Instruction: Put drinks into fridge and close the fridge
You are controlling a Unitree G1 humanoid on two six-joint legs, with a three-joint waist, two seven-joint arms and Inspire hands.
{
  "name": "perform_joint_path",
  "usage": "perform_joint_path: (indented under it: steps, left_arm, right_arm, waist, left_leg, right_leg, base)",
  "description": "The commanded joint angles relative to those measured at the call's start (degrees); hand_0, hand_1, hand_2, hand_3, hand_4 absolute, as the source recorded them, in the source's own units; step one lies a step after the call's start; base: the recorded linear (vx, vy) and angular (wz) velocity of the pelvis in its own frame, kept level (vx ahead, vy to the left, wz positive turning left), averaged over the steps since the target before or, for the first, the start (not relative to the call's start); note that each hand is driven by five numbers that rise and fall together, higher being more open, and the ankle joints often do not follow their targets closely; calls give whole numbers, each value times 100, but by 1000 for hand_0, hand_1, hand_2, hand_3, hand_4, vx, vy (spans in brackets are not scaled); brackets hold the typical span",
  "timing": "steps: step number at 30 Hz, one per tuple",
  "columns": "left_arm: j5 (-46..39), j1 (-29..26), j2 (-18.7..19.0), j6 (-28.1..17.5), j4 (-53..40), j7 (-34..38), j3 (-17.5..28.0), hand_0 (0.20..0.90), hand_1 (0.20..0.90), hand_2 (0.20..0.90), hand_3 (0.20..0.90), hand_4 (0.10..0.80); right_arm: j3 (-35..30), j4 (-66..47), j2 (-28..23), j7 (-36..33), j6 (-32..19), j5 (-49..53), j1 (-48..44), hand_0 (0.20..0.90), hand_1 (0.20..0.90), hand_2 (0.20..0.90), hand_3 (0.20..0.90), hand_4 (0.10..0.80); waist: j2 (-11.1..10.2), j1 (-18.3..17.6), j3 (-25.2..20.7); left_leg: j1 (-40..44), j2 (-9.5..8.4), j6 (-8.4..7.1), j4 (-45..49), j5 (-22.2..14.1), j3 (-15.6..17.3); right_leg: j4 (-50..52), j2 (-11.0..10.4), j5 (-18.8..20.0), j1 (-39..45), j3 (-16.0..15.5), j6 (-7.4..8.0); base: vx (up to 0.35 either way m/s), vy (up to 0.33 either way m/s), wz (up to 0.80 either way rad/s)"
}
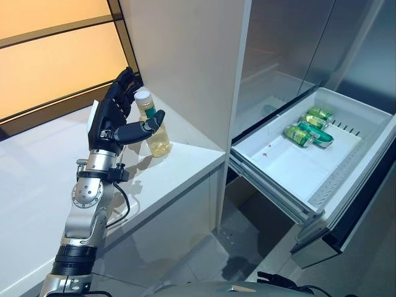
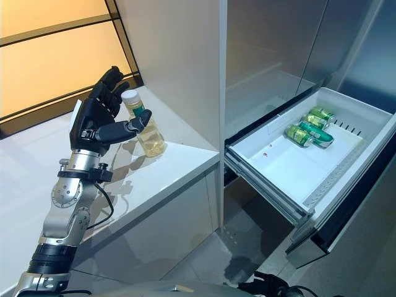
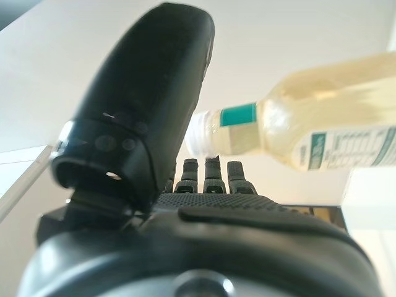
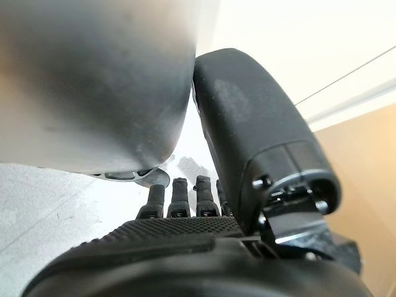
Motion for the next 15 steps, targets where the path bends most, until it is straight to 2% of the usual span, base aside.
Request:
perform_joint_path:
  steps: [1,15]
  left_arm:
    - [-53,-338,169,-398,-235,54,198,900,900,900,900,800]
    - [408,-436,279,-198,19,233,130,900,900,900,900,800]
  right_arm:
    - [211,39,180,179,34,-253,-90,900,900,900,900,800]
    - [160,23,172,184,84,-341,-48,900,900,900,900,800]
  waist:
    - [-97,-38,-101]
    - [-113,-140,-102]
  left_leg:
    - [3,-135,71,32,-310,509]
    - [92,-150,121,58,-364,647]
  right_leg:
    - [532,25,-693,189,348,104]
    - [545,26,-674,217,465,138]
  base:
    - [14,17,-11]
    - [3,7,-4]
